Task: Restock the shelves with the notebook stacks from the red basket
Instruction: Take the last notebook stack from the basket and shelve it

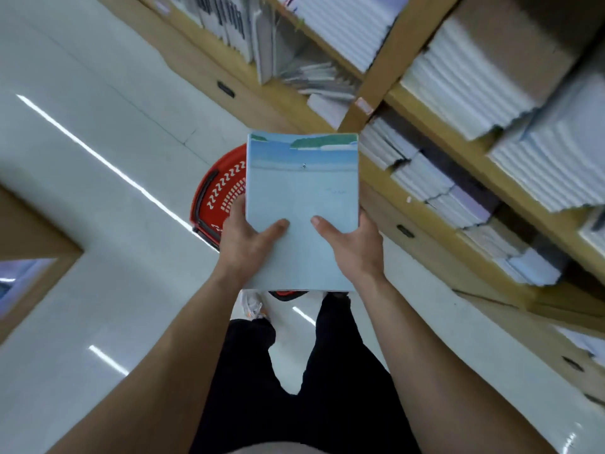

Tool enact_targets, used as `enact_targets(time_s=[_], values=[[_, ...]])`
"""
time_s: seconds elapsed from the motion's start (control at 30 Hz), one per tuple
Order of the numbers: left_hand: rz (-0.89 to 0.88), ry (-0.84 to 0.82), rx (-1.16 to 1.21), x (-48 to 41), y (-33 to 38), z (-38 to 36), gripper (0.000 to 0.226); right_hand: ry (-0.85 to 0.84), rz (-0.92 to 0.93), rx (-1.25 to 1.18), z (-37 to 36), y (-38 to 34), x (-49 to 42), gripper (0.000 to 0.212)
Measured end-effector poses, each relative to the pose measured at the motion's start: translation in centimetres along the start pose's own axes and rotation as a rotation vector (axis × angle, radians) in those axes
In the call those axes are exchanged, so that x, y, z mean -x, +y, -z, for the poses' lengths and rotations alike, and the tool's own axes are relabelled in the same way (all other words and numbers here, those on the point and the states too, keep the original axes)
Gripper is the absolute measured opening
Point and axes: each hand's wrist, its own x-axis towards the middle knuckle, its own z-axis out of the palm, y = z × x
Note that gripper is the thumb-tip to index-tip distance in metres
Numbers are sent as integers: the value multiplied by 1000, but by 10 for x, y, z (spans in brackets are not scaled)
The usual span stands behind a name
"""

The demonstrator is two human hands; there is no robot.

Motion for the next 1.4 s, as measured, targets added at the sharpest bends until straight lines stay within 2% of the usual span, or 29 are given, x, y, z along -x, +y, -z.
enact_targets(time_s=[0.2,0.4,0.53,0.63,0.7,0.77,1.0,1.07,1.2,1.4], values=[[-172,-227,-99,67,65,-9,59,173,-31,-105,72,-11,83,51],[-287,-346,-225,122,91,-64,77,316,-22,-169,149,18,139,57],[-342,-431,-198,172,107,-124,79,398,-15,-192,209,59,168,66],[-351,-476,-182,214,109,-176,65,434,-43,-217,260,95,189,67],[-349,-508,-180,241,106,-214,57,453,-72,-230,297,120,206,61],[-346,-537,-179,265,103,-252,59,482,-89,-247,331,146,221,54],[-371,-688,-184,342,102,-367,53,598,-167,-263,432,228,262,62],[-384,-720,-205,356,100,-393,53,629,-176,-275,454,246,270,64],[-411,-759,-248,368,102,-442,52,666,-195,-309,491,267,273,49],[-437,-759,-264,362,118,-501,47,680,-174,-302,542,278,249,50]])
